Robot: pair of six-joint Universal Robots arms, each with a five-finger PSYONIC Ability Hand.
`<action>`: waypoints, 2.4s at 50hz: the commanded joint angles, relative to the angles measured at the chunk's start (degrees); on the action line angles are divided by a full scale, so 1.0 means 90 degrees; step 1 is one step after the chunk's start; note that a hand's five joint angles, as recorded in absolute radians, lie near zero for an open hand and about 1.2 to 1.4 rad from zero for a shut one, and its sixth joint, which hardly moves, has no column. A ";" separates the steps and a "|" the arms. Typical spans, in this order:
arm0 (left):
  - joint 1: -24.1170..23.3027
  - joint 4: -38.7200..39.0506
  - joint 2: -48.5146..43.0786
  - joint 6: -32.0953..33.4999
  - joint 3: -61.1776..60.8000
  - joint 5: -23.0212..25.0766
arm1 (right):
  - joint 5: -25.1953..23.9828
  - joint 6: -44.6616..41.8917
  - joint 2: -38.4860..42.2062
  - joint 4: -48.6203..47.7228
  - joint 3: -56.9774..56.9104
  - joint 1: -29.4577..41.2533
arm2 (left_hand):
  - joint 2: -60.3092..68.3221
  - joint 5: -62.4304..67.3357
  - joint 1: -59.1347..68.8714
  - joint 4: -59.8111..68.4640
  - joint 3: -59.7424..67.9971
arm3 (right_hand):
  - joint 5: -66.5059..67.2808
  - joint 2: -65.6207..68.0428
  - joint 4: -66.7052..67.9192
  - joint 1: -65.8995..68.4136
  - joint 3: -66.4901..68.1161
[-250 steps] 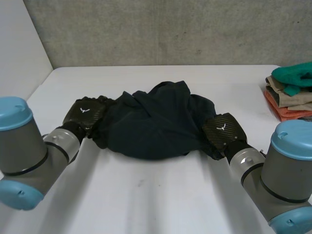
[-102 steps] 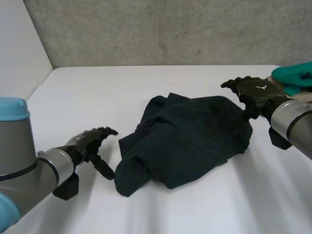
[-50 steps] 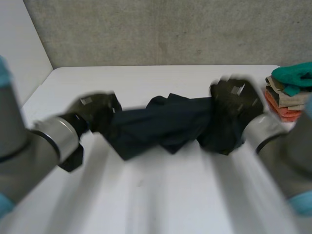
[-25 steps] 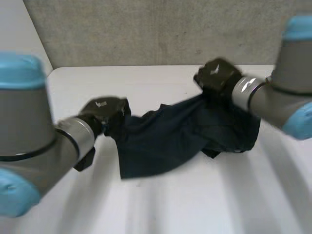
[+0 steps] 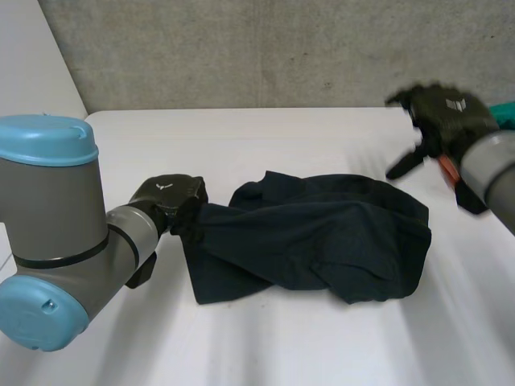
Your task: Fold the laundry.
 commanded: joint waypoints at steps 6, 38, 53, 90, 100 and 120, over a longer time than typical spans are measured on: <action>0.0031 0.0170 -0.0125 0.0034 0.0005 0.0011 | -0.0973 -0.0142 -0.0948 -0.0823 0.3639 -0.0282 | 0.1269 0.1345 0.1514 0.1261 0.1319 | 0.1692 0.1774 0.1787 0.1034 0.1792; 0.0197 -0.0103 0.0167 0.0034 -0.0151 0.0216 | 0.0384 -0.1139 0.1220 -0.3238 0.2479 0.0724 | 0.1269 0.1345 0.1514 0.1261 0.1319 | 0.7471 0.7553 0.7566 0.6813 0.7570; 0.0705 -0.0719 0.2999 0.0121 0.0229 0.0421 | -0.1041 -0.3043 -0.0676 0.2278 -0.1913 0.0129 | 0.1269 0.1345 0.1514 0.1261 0.1319 | 0.7471 0.7553 0.7566 0.6813 0.7570; 0.1194 0.3414 0.0607 0.0033 0.2418 0.0790 | -0.0043 -0.3064 0.2518 -0.5553 -0.3704 0.1573 | 0.1269 0.1345 0.1514 0.1261 0.1319 | 0.7471 0.7553 0.7566 0.6813 0.7570; 0.1360 0.2816 0.0920 0.0112 0.0690 0.0792 | -0.0680 -0.2565 0.2937 -0.4439 -0.3177 0.1202 | 0.1269 0.1345 0.1514 0.1261 0.1319 | 0.7471 0.7553 0.7566 0.6813 0.7570; 0.0686 0.1051 0.0567 0.1439 -0.2036 0.0285 | -0.1541 -0.4362 0.2940 -0.1981 -0.0169 0.1105 | 0.1269 0.1345 0.1514 0.1261 0.1319 | 0.7471 0.7553 0.7566 0.6813 0.7570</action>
